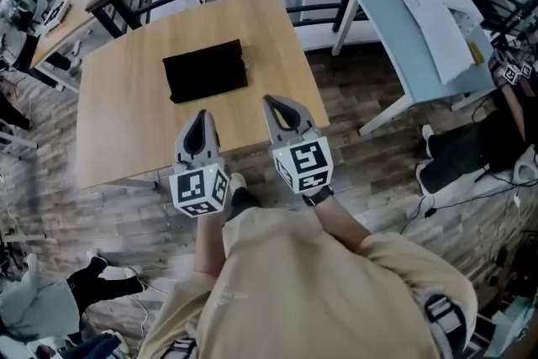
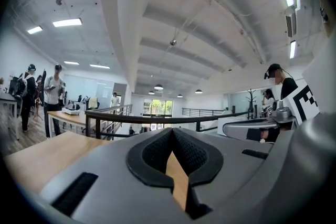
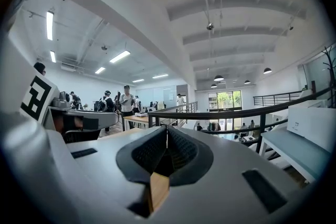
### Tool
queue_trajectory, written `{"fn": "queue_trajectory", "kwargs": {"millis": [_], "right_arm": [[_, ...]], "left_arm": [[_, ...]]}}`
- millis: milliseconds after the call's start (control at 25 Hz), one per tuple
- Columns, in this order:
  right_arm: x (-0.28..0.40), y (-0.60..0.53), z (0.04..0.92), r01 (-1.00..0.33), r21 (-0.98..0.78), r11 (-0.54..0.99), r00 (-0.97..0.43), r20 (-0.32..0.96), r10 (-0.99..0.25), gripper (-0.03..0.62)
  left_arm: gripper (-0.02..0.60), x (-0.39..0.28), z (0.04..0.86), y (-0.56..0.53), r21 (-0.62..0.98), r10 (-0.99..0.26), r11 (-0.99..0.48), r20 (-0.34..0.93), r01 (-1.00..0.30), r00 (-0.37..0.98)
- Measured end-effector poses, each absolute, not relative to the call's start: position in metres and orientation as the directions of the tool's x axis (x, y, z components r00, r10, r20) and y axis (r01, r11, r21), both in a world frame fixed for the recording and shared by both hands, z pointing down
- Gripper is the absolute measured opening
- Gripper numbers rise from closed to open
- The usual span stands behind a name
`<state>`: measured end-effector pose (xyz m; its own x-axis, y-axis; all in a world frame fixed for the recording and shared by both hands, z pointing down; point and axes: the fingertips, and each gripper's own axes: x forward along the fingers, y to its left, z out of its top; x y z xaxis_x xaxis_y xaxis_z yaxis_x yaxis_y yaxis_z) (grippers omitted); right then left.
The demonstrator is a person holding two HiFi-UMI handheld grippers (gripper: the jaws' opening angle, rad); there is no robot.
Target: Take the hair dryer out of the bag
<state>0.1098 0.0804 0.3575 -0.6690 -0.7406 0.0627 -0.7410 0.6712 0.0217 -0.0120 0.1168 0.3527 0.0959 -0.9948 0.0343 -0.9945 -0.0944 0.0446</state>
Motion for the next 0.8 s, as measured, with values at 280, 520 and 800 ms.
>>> {"fn": "queue_trajectory", "kwargs": {"millis": [280,520,800], "right_arm": [[0.051,0.028,0.339,-0.747,0.031,0.664,-0.664,0.024,-0.748,0.015],[0.007,-0.009,0.330,-0.754,0.053,0.655,-0.655,0.020,-0.756,0.015],[-0.041,-0.054,0.340,-0.779,0.058,0.624,-0.622,0.051,-0.781,0.015]], "left_arm": [[0.012,-0.065,0.332,0.058,0.039,-0.991,-0.134,-0.001,-0.990,0.134],[0.012,-0.109,0.326,0.014,0.052,-0.987,-0.160,-0.016,-0.986,0.159],[0.012,-0.156,0.336,-0.032,0.080,-0.979,-0.204,-0.002,-0.976,0.205]]}}
